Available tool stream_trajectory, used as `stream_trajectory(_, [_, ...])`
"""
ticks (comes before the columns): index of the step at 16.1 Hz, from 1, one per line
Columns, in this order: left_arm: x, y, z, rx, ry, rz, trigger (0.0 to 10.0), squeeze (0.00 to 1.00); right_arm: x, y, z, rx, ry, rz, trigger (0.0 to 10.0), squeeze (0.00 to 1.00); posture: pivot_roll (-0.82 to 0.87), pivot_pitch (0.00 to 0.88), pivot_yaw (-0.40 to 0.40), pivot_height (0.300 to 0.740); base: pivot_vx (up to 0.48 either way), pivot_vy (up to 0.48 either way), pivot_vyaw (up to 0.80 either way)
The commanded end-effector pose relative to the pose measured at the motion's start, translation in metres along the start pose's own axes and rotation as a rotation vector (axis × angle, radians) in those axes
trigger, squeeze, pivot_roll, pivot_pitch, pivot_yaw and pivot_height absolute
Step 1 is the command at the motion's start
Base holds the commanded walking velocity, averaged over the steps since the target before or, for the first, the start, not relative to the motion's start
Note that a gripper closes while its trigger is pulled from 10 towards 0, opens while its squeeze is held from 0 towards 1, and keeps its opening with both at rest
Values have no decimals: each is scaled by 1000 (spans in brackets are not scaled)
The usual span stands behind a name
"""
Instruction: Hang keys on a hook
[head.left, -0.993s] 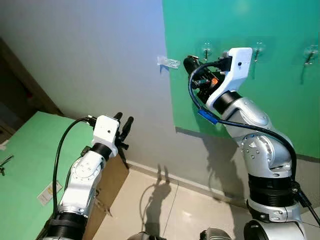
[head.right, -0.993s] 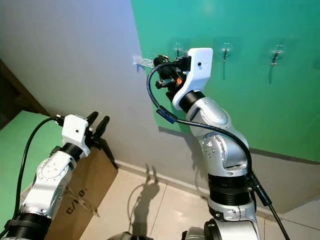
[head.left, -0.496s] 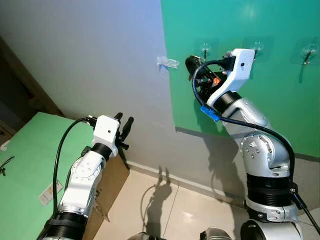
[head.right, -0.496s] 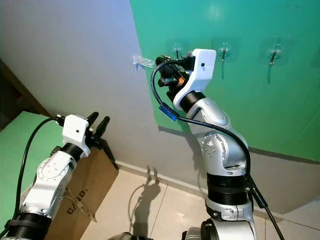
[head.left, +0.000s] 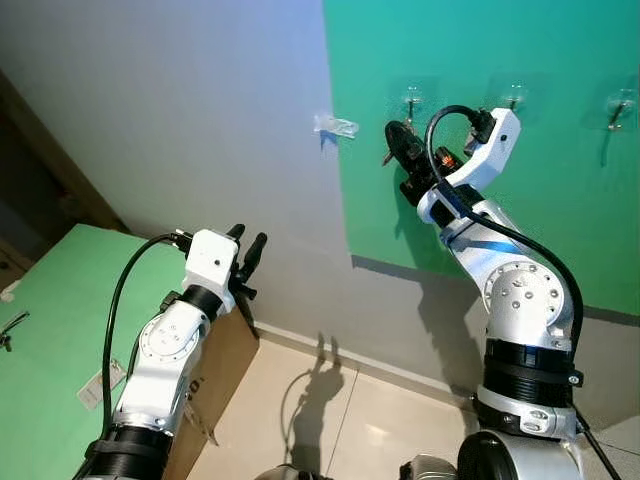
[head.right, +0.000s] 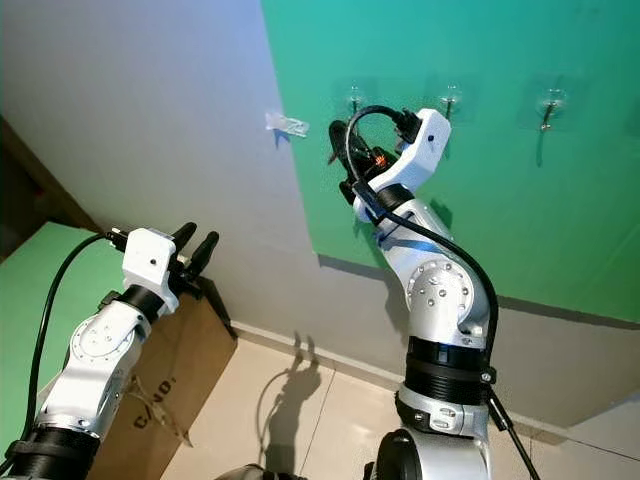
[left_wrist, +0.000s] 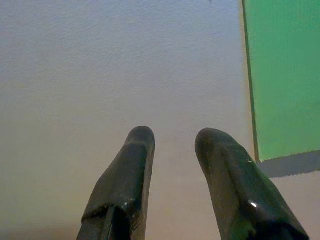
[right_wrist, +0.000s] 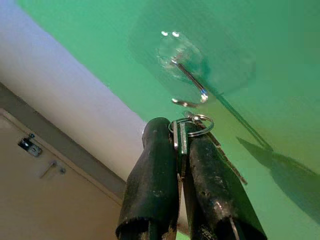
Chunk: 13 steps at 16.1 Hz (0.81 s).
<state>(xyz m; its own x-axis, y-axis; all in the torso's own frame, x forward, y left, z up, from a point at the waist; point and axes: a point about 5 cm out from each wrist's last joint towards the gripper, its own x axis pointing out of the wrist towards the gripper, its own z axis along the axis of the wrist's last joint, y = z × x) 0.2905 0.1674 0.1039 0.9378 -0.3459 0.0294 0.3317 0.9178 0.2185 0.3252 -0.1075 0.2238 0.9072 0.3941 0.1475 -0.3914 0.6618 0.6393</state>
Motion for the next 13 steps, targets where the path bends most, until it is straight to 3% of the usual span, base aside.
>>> stream_trajectory(1, [-4,5,0,13,13,7,10000,0,3,3,-2,66,20,1,0,0,-172,39,158,740,0,0,0])
stream_trajectory(3, [-3,5,0,13,13,9,10000,0,4,1,-2,106,24,-16,0,0,-170,56,163,740,0,0,0])
stream_trajectory(4, [-4,6,2,14,11,8,10000,0,2,4,0,-123,26,-17,0,0,-170,75,163,740,0,0,0])
stream_trajectory(5, [-6,6,3,16,8,9,10000,0,-2,11,-1,-454,31,25,0,0,-172,96,166,740,0,0,0])
stream_trajectory(6, [-7,6,3,18,8,9,10000,0,-7,14,-4,-613,40,57,0,0,-174,107,165,740,0,0,0])
stream_trajectory(7, [-14,5,0,24,22,14,10000,0,-25,12,-17,-933,78,120,0,0,-178,130,160,740,0,0,0])
stream_trajectory(9, [-21,8,1,4,11,62,10000,0,-47,-1,-26,-971,104,78,0,0,-185,162,157,740,0,0,0])
stream_trajectory(11, [-24,7,-1,-27,33,65,10000,0,-74,-16,-34,-1066,91,16,0,0,-188,173,159,740,0,0,0])
stream_trajectory(13, [-27,10,1,-134,26,122,10000,0,-94,-32,-36,-1144,51,-60,0,0,-198,171,159,740,0,0,0])
